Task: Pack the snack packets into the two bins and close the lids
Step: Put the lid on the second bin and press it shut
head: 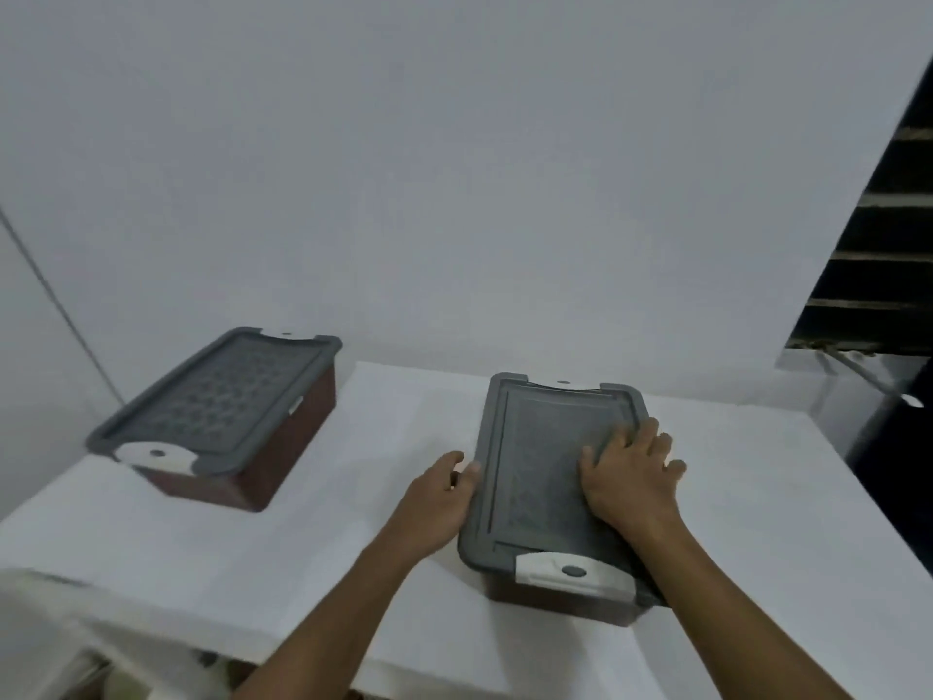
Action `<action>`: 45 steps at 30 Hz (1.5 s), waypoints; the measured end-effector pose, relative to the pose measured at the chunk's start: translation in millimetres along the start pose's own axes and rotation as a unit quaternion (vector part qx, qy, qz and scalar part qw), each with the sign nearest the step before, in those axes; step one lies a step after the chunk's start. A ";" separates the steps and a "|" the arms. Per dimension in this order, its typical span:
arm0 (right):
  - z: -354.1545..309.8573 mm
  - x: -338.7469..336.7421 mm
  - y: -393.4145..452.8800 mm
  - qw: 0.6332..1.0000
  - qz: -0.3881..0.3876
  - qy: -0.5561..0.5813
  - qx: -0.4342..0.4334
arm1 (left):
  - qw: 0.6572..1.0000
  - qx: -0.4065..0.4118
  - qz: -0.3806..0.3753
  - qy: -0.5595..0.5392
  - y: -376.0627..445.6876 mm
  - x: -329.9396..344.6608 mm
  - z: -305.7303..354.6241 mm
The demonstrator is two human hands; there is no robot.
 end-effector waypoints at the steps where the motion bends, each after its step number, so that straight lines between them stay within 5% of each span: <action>1: -13.2 -2.0 -2.7 1.000 0.004 0.000 -0.026 | 0.999 0.000 0.033 0.004 -3.7 -17.3 -3.0; 5: -108.0 -9.8 -31.9 0.974 0.079 0.085 -0.196 | 0.975 0.023 0.219 0.032 -14.0 -129.4 -25.9; 10: -249.1 17.2 -50.8 0.933 -0.004 0.189 -0.307 | 0.951 -0.030 0.291 0.100 14.1 -256.3 -65.6; 15: -366.0 45.8 -27.5 0.912 -0.112 0.319 -0.232 | 0.948 -0.048 0.272 0.161 51.3 -341.8 -117.8; 19: -397.8 62.6 -8.5 0.904 -0.140 0.377 -0.145 | 0.944 -0.094 0.250 0.193 67.5 -375.4 -164.3; 24: -400.9 69.4 -1.1 0.890 -0.169 0.399 -0.145 | 0.940 -0.140 0.221 0.217 81.4 -368.4 -200.0; 32: -318.6 51.7 -6.4 0.937 -0.184 0.250 -0.159 | 0.954 -0.124 0.166 0.217 72.5 -295.3 -165.0; 37: -235.2 26.9 -25.8 0.990 -0.002 -0.052 -0.128 | 0.964 -0.087 0.130 0.217 60.8 -220.2 -121.5; 42: -158.9 23.2 -34.2 0.996 -0.033 -0.035 -0.080 | 0.964 -0.063 0.100 0.240 50.2 -165.9 -84.6; 45: -127.9 18.1 -32.3 0.996 -0.024 0.030 -0.082 | 0.934 -0.060 0.104 0.335 48.3 -145.8 -64.4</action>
Point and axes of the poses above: each hand's wrist, its own y-axis towards the middle knuckle, its own x-axis out of the palm, z = x × y, the point moved 5 cm from there along y, towards the middle knuckle, and after that the axes turned 5 degrees about -z, right-handed, at the moved point
